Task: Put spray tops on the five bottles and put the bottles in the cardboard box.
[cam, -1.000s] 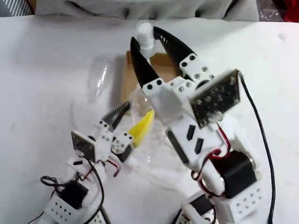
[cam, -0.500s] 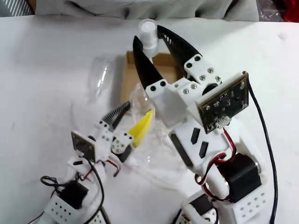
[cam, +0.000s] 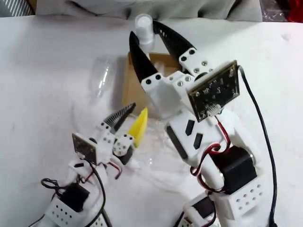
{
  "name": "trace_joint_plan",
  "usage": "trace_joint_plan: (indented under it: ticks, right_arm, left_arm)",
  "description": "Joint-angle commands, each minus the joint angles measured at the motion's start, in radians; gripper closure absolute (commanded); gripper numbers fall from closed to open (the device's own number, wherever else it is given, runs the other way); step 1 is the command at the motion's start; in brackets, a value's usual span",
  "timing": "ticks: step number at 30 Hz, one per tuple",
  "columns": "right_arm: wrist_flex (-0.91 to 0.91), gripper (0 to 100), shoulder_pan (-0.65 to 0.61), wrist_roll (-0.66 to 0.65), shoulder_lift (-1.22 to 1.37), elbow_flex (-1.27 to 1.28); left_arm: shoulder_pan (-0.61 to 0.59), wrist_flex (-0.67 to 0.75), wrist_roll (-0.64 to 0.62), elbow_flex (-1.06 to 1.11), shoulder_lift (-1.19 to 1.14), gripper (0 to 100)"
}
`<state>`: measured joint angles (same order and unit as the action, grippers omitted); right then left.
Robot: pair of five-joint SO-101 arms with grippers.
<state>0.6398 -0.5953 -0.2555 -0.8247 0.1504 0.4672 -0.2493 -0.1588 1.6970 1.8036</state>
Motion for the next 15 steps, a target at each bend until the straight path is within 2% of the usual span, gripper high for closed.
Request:
trace_joint_plan:
  ticks: [1,5,9,15]
  right_arm:
    - [0.081,98.3,-0.004,-0.011,-0.001,-0.025]
    - [0.130,98.3,0.002,-0.012,-0.002,-0.031]
    - [0.182,98.3,0.081,-0.009,-0.039,-0.031]
    - [0.375,98.3,0.208,-0.005,-0.067,-0.025]
  left_arm:
    - [-0.007,0.002,0.006,-0.005,0.025,98]
    - [-0.008,-0.044,0.006,-0.005,0.025,98]
    - [-0.007,-0.147,0.006,-0.040,0.025,98]
    - [-0.059,-0.423,0.005,-0.232,0.024,98]
